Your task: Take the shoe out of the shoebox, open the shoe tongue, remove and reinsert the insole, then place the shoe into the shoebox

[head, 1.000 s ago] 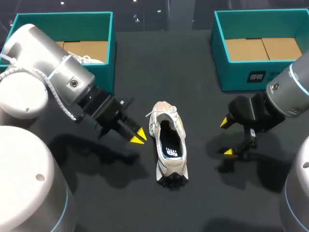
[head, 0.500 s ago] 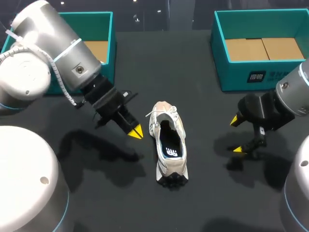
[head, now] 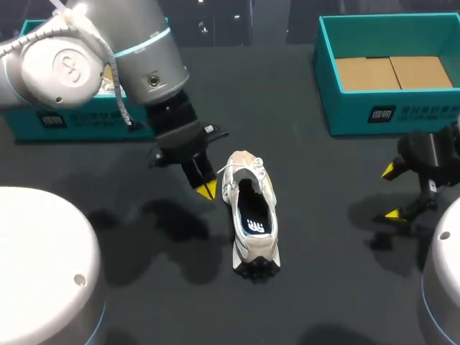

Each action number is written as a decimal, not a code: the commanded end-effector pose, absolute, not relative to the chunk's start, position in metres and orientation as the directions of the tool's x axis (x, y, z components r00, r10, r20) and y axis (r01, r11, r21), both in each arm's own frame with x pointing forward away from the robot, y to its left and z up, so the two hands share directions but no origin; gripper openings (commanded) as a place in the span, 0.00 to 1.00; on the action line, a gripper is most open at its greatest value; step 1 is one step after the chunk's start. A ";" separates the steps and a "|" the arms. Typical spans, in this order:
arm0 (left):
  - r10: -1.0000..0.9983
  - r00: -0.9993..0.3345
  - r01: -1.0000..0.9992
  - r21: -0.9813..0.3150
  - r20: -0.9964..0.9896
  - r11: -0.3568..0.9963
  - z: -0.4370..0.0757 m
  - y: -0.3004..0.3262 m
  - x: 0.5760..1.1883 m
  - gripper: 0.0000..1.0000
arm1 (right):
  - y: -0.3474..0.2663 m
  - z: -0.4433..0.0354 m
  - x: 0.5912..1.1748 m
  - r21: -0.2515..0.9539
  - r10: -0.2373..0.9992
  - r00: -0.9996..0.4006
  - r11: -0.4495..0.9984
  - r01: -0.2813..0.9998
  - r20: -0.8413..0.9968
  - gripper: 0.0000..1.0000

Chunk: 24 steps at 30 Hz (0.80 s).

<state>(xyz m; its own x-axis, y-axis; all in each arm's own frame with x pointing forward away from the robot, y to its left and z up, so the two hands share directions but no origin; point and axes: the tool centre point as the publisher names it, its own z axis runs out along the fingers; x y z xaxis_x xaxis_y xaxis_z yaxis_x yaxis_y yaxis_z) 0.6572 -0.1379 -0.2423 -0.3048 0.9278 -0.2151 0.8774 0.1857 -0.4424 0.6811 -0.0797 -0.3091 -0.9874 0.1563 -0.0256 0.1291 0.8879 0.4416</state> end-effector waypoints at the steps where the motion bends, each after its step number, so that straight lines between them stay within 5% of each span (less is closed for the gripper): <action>1: 0.977 -0.215 0.876 -0.445 -0.013 0.186 -0.241 -0.144 0.662 0.00 | -0.081 -0.306 0.676 0.440 0.159 -0.987 0.889 0.129 -0.032 1.00; 7: 0.994 -0.109 0.900 -0.424 0.001 0.099 -0.266 -0.168 0.676 0.00 | -0.081 -0.306 0.676 0.440 0.159 -0.987 0.889 0.129 -0.032 1.00; 11: 0.996 0.090 0.907 -0.416 0.027 -0.070 -0.276 -0.179 0.676 0.00 | -0.081 -0.306 0.676 0.440 0.159 -0.987 0.889 0.129 -0.032 1.00; 24: 0.992 0.112 0.905 -0.418 0.060 -0.077 -0.303 -0.193 0.671 0.00 | -0.081 -0.306 0.676 0.440 0.159 -0.987 0.889 0.129 -0.032 1.00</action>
<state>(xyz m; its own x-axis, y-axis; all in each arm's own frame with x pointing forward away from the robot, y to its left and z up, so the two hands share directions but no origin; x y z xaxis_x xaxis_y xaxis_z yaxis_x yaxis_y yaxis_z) 0.6723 -0.1796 -0.2887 0.0489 0.9959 -0.0766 0.9082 -0.0762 -0.4115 0.6779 -0.0806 -0.3062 -0.9871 0.1574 -0.0293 0.1285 0.8880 0.4415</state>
